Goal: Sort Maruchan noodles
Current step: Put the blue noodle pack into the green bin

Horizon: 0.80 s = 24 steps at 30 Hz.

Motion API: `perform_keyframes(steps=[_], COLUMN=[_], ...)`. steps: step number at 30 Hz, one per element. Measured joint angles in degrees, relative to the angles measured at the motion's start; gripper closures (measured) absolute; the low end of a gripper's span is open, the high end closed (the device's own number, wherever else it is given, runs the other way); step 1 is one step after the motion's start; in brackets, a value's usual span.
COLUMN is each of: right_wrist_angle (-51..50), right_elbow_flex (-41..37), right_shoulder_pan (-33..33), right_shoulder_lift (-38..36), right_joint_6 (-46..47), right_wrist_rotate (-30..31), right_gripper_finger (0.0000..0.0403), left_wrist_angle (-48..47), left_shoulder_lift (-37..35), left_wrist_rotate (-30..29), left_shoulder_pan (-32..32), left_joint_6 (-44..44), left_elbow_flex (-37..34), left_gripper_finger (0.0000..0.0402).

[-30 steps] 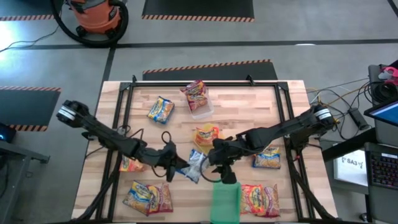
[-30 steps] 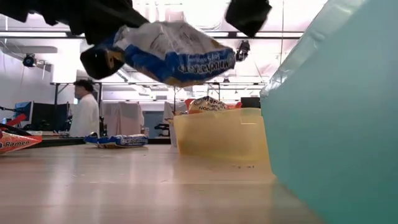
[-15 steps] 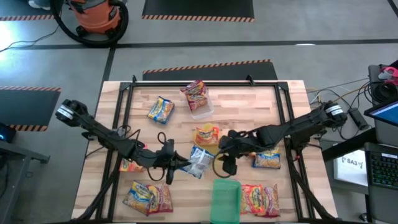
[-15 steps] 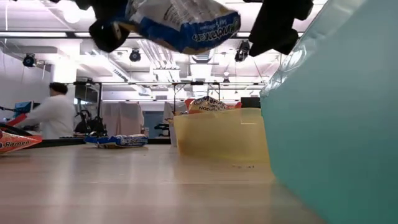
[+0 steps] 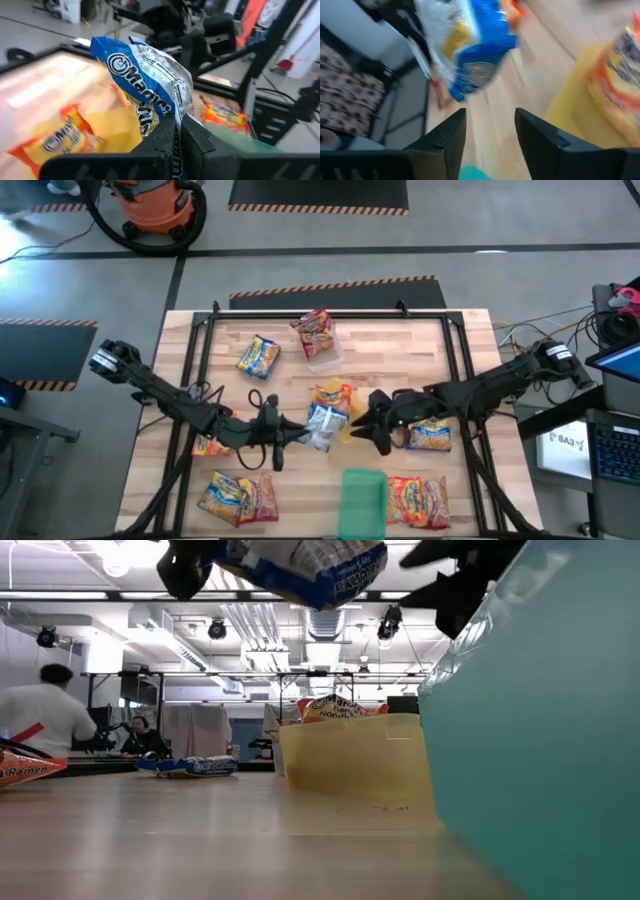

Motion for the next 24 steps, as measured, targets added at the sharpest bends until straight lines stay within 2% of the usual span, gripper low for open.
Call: perform_keyframes(steps=[4,8,24], right_wrist_angle=[10.64,16.61,23.99], right_elbow_flex=[-3.20,-4.20,-2.23], right_shoulder_pan=[-0.02,-0.15,-0.26], right_shoulder_lift=[-0.14,0.91,2.10], right_joint_6=[-2.87,-6.45,-17.65], right_wrist_rotate=[-0.20,-0.57,-1.45], right_gripper_finger=[0.0213,0.0190,0.0159], left_wrist_angle=[-0.07,-0.05,-0.26], left_shoulder_lift=[0.04,0.26,4.20], left_wrist_rotate=[-1.48,-1.51,-2.81], left_shoulder_pan=[0.04,0.04,0.98], left_joint_6=[2.63,5.06,8.70], left_elbow_flex=[1.71,4.01,9.18], left_gripper_finger=[0.0401,0.0401,0.0401])
